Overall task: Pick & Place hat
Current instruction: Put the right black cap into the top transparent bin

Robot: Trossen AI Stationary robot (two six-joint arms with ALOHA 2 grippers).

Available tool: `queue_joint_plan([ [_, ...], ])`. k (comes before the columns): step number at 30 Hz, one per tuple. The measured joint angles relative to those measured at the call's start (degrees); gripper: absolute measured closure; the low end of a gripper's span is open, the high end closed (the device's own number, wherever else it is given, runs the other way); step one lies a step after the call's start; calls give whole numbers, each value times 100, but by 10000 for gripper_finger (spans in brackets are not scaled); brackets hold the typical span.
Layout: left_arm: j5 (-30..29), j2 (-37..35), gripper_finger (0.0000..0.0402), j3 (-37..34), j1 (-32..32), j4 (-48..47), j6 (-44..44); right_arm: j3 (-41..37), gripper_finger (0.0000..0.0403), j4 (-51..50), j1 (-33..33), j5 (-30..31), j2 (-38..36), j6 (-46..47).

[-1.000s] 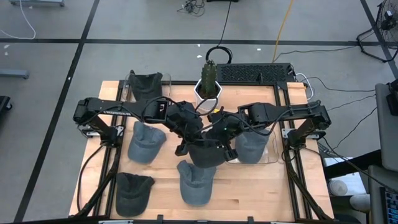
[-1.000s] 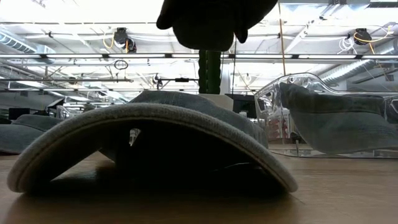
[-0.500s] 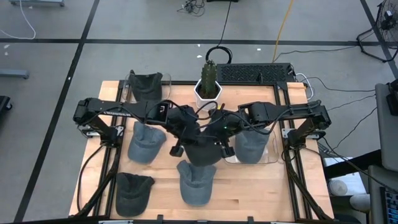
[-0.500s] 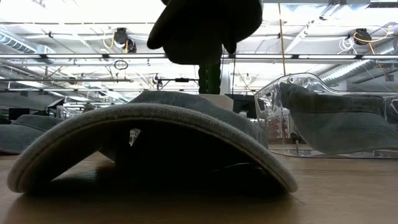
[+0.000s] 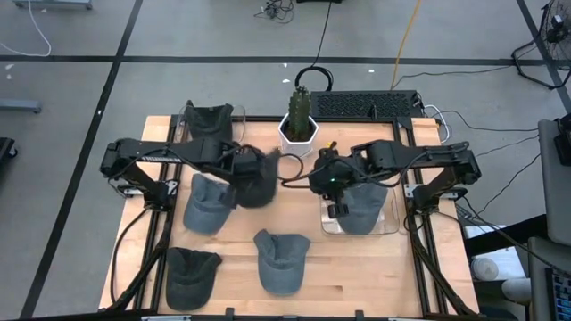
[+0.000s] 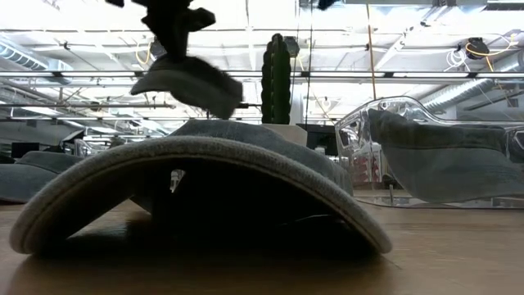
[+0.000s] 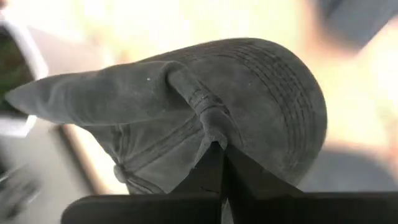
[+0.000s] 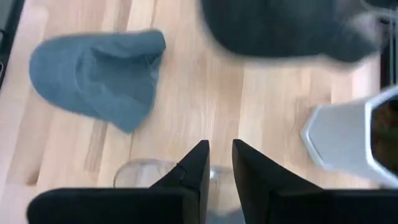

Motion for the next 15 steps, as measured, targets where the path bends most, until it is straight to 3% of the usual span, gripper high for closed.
queue_joint_plan([
  [6, -1294, -428, 398, 1, 440, -412, 773, -195, 355, 142, 7, 320, -308, -9],
  [15, -1671, -1146, 399, -195, 1634, -384, 1386, -1263, 358, 295, -31, 576, -1269, 285],
])
